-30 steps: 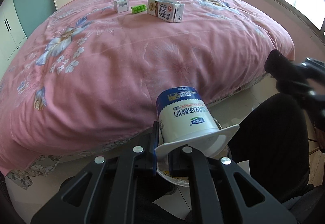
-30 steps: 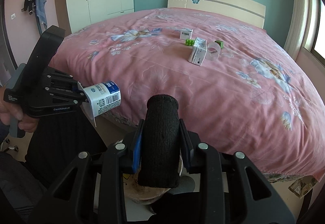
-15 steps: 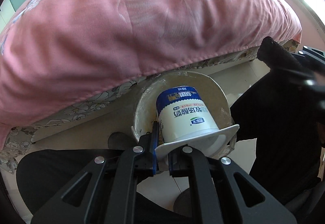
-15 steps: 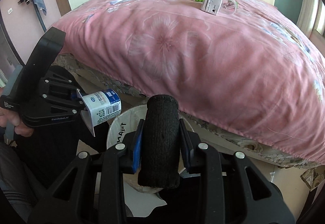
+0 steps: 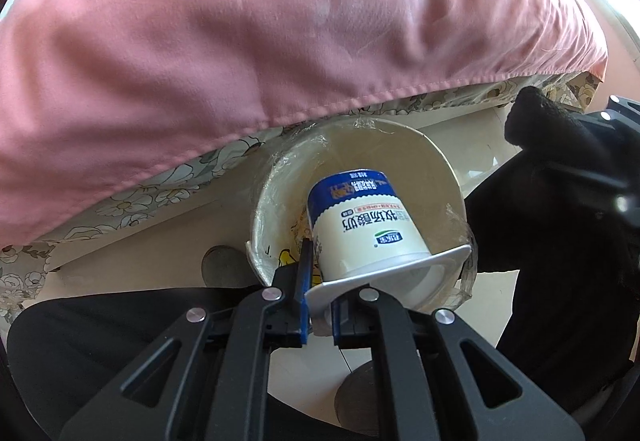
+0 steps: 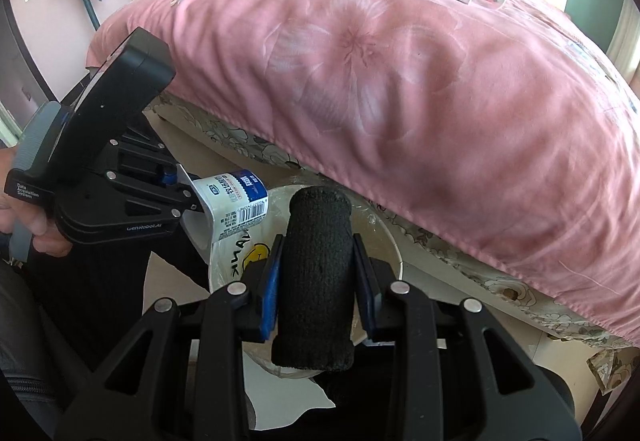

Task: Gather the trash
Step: 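Carry the yogurt cup and foam tube with both tools over the trash bin, then open left tool dropping yogurt cup while right tool releases foam tube into bin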

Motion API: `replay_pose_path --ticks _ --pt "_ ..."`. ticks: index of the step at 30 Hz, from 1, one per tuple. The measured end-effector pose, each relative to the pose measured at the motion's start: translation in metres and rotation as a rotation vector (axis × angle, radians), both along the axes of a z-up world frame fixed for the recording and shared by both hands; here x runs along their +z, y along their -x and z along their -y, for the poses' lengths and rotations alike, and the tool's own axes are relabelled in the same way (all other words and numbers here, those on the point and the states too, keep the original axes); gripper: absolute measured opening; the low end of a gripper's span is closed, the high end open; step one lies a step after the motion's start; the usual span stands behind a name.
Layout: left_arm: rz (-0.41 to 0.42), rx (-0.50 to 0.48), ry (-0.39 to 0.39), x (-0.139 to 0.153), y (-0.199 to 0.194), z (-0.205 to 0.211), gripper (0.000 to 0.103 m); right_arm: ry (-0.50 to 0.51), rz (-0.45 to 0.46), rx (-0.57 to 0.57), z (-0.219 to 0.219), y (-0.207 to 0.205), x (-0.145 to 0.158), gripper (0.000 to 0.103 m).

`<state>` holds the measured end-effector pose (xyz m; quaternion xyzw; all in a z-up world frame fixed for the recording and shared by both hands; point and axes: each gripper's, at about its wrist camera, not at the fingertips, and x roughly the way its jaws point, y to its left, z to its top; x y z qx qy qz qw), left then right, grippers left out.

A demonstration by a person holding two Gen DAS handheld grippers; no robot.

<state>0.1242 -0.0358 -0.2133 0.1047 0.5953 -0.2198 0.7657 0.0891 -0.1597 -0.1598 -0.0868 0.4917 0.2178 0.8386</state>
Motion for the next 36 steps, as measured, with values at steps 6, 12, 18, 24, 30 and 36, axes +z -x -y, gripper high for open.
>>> replay_pose_path --ticks 6,12,18,24,30,36 --pt "-0.032 -0.012 -0.003 -0.015 -0.004 0.006 0.010 0.022 -0.030 0.026 -0.012 -0.009 -0.012 0.033" --pt "-0.067 -0.013 -0.023 -0.031 -0.009 0.009 0.010 0.019 -0.069 0.055 -0.024 -0.020 -0.026 0.033" --pt "-0.102 -0.003 -0.030 -0.044 -0.014 0.007 0.010 0.025 -0.109 0.064 -0.034 -0.028 -0.040 0.033" --pt "-0.141 -0.007 -0.030 -0.059 -0.016 0.012 0.010 0.034 -0.141 0.064 -0.039 -0.038 -0.054 0.033" --pt "-0.173 -0.016 -0.047 -0.076 -0.023 0.023 0.010 0.080 -0.169 0.055 -0.045 -0.050 -0.071 0.033" --pt "-0.222 -0.024 -0.052 -0.093 -0.028 0.026 0.010 0.090 -0.194 0.056 -0.048 -0.058 -0.079 0.033"
